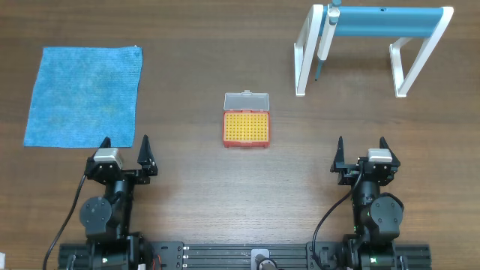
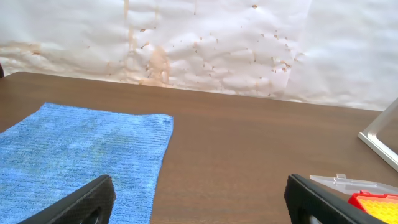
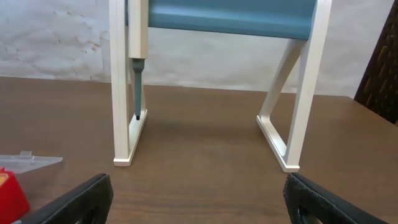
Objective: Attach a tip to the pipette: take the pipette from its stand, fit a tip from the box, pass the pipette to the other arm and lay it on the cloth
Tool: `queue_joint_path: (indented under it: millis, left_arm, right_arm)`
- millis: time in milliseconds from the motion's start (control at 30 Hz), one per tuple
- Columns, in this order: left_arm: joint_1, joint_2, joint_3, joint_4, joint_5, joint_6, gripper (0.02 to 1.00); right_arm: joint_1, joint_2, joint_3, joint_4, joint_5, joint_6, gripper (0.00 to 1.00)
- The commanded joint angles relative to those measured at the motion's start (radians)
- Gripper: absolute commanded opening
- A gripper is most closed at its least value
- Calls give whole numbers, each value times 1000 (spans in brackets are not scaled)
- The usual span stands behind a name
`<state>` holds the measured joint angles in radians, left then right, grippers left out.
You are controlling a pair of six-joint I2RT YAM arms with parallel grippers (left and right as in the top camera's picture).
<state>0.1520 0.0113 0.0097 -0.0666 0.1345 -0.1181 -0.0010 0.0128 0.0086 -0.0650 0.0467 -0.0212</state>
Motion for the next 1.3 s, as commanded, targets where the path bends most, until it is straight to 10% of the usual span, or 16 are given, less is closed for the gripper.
queue_joint_path:
  millis: [33, 433, 967, 1300]
  left_arm:
    - [5, -8, -4, -4, -11, -8, 882]
    - [5, -8, -4, -4, -11, -8, 882]
    - [5, -8, -4, -4, -11, -8, 882]
    - [5, -8, -4, -4, -11, -8, 882]
  right_arm:
    - [-7, -10, -5, -5, -6, -10, 888]
    - [13, 205, 51, 74, -46, -10, 939]
    - [68, 1255, 309, 1029, -111, 134, 943]
    - [68, 1579, 544, 1122, -19, 133, 943]
